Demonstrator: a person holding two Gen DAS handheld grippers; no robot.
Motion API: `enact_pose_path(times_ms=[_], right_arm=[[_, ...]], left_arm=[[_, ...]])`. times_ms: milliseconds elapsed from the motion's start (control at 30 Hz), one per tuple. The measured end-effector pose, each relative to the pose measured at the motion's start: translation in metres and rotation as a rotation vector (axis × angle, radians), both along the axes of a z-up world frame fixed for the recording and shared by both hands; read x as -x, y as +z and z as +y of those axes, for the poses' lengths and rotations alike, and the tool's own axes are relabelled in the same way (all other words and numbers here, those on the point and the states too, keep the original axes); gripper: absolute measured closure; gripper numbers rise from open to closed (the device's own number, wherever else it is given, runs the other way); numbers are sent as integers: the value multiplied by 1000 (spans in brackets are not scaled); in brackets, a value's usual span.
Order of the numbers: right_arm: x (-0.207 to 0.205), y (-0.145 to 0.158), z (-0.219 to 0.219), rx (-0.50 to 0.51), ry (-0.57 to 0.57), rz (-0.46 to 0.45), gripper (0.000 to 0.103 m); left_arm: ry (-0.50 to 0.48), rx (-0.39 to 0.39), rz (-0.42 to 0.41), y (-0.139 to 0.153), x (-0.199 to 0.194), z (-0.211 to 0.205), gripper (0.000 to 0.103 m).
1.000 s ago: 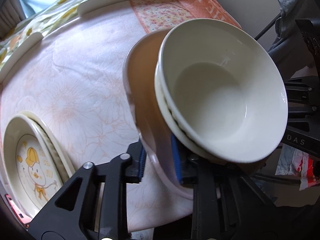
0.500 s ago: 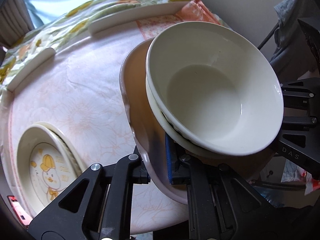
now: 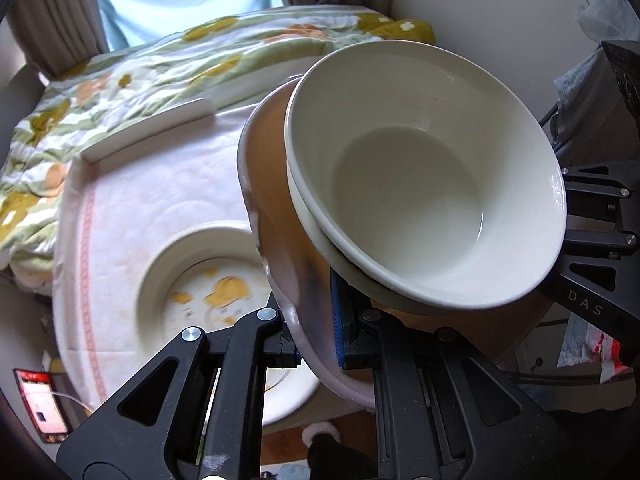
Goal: Organize plates and bowls
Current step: 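Carry the basin with bowls onto the plate stack and open the left gripper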
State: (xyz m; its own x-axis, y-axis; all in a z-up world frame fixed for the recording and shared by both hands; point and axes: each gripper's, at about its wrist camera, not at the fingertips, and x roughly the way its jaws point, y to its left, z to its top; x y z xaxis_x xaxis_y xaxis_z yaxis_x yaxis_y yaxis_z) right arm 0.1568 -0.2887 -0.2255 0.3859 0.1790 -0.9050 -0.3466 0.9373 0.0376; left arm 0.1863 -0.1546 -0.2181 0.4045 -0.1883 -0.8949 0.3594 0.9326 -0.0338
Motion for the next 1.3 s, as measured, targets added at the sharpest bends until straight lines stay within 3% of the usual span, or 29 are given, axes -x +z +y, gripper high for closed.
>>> enact_pose_path(times_ms=[167,467,800,1100,1300], right_arm=[[6,2,52,-28,16,11,93],[10,-33,117,-63,-3,64,93],[4,-65,132,-60,-28,77,93],[3,-74,133,-74,-62,60,93],[4,-73,131,-93,-126,48,93]], left_arm=[[21,-27,9,-1,11,51,94],[46,-33,59,-36,19,117,95],[54,-15,78,-72,13,133,95],[66,-10,45,-78,11,136,95],[149,34,16,-75,14,144,95]])
